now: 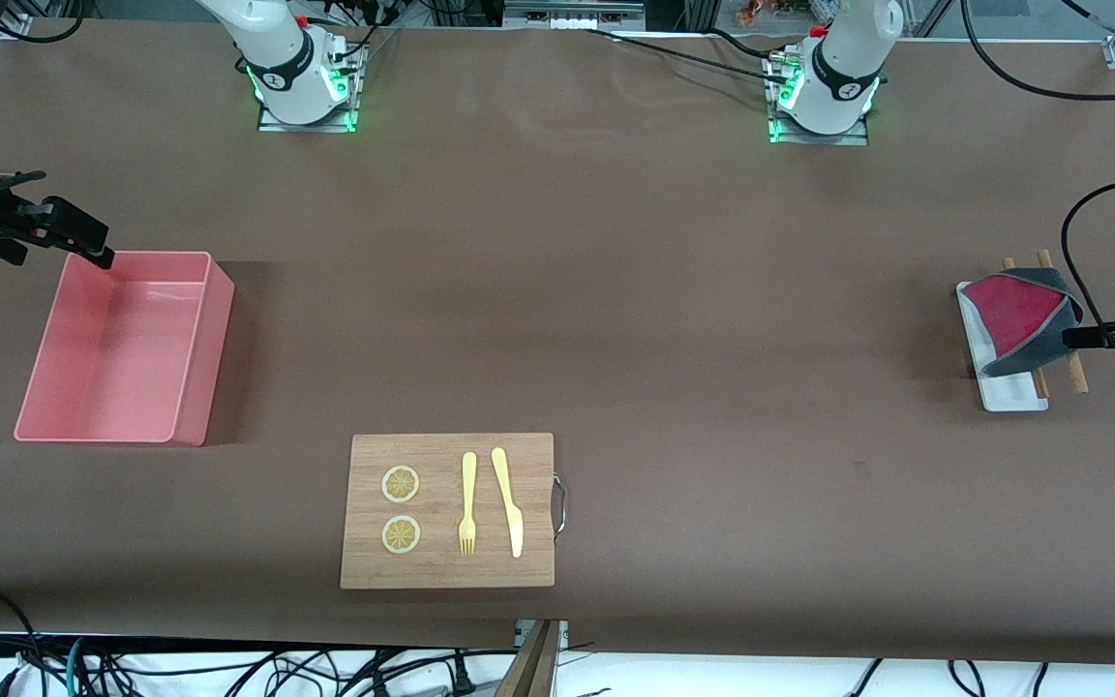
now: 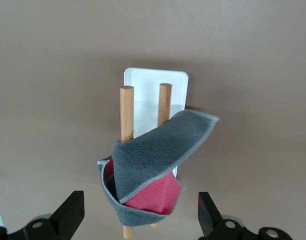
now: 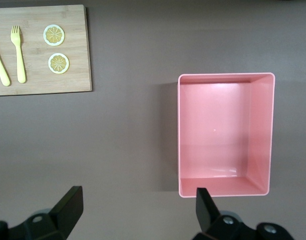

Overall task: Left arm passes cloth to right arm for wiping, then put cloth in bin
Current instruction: 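Reach the left gripper to the grey cloth on the stand and grasp it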

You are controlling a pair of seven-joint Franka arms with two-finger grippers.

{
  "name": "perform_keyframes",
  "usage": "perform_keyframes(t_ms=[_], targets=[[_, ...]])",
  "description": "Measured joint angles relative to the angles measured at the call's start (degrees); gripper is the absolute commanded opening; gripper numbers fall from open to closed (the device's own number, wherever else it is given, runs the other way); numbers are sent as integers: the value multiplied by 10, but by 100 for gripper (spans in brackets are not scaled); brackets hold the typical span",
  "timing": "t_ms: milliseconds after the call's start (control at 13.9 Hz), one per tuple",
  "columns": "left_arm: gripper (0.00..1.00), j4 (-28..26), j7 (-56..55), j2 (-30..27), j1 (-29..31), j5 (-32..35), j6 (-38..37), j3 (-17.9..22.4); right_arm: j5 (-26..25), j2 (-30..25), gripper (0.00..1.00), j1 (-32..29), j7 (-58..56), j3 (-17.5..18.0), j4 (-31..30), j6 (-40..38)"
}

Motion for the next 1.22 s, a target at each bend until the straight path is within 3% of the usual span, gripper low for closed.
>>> perform_keyframes(t_ms=[288, 576, 719, 791, 935, 1223], targets=[[100, -41, 34, 3, 31, 0, 60, 0, 0, 1, 100, 0, 0, -1, 0, 0], [98, -140, 52, -41, 40, 0, 168, 0, 0, 5, 100, -1, 0, -1, 0, 0], [68, -162, 53, -54, 40, 0, 181, -3, 0, 5, 100, -1, 0, -2, 0, 0], [58, -165, 53, -56, 39, -1, 182, -3, 0, 5, 100, -1, 0, -2, 0, 0], [54, -167, 53, -56, 39, -3, 182, -5, 0, 6, 100, -1, 0, -2, 0, 0], [54, -172, 53, -55, 39, -8, 183, -6, 0, 8, 100, 0, 0, -1, 0, 0]])
